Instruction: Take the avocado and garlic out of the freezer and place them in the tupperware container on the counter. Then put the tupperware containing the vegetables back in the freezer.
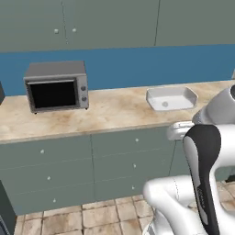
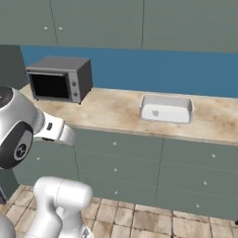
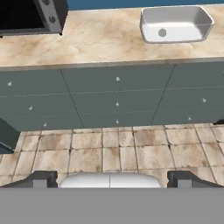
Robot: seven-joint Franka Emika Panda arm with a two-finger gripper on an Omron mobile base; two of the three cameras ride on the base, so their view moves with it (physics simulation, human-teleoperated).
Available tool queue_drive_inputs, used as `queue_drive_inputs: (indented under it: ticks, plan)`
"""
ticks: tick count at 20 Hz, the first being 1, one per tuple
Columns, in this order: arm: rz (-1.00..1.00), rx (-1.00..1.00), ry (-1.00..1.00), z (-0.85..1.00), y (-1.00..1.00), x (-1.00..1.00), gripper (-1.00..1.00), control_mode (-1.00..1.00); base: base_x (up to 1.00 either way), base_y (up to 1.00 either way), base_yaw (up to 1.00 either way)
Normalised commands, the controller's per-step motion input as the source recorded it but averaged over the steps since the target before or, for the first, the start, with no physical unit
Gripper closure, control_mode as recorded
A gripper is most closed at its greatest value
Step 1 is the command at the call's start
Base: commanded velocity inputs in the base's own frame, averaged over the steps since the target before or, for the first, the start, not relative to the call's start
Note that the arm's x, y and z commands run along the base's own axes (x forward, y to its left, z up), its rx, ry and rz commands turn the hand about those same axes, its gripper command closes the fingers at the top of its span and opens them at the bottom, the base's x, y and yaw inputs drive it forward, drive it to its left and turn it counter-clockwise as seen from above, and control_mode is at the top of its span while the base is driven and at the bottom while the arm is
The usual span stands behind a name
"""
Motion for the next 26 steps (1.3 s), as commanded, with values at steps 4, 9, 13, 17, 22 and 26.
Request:
queue_drive_inputs:
  ticks: [4,9,13,17,22,26]
  plan:
    - [0.00,0.00,0.00,0.00,0.00,0.00,-1.00,1.00,-0.41,0.97,0.00]
    - [0.00,0.00,0.00,0.00,0.00,0.00,-1.00,1.00,-0.02,1.00,-0.03]
    - [0.00,0.00,0.00,0.00,0.00,0.00,-1.00,1.00,0.00,1.00,-0.03]
    - [0.00,0.00,0.00,0.00,0.00,0.00,-1.00,1.00,-0.01,1.00,-0.02]
    - [0.00,0.00,0.00,0.00,0.00,0.00,-1.00,1.00,0.00,1.00,-0.02]
    - [0.00,0.00,0.00,0.00,0.00,0.00,-1.00,1.00,0.00,1.00,-0.02]
